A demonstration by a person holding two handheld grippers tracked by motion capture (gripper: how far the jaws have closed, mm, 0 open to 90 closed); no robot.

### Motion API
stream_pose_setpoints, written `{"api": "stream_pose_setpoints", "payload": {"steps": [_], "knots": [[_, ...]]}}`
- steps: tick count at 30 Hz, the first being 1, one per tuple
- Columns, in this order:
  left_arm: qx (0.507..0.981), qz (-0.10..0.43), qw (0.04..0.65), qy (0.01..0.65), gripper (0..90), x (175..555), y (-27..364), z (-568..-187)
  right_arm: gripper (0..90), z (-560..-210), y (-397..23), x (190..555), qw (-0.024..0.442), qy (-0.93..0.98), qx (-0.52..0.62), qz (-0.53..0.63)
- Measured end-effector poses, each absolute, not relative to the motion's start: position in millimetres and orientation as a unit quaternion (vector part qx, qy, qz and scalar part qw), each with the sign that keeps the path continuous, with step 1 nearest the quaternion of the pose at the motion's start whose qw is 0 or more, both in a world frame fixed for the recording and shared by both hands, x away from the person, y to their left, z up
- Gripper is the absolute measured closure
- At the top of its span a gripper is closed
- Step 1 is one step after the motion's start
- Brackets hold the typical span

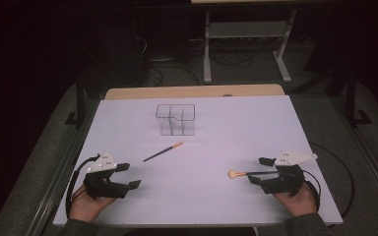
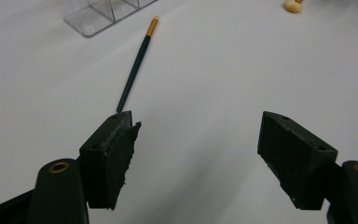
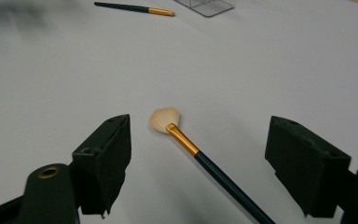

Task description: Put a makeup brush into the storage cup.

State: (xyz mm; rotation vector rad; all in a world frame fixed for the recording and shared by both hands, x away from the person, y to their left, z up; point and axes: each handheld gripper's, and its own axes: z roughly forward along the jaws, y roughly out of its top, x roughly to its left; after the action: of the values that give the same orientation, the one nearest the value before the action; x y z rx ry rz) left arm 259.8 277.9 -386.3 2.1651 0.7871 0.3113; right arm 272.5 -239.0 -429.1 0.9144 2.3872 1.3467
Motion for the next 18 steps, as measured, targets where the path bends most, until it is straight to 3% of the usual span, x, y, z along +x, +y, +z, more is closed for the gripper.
{"api": "stream_pose_setpoints", "payload": {"steps": [18], "knots": [[0.865,0.109,0.385,0.304,27.0,282.2,264.7,-359.8,21.8,-427.2,-240.5,270.4,0.125,0.819,0.314,0.464]]}}
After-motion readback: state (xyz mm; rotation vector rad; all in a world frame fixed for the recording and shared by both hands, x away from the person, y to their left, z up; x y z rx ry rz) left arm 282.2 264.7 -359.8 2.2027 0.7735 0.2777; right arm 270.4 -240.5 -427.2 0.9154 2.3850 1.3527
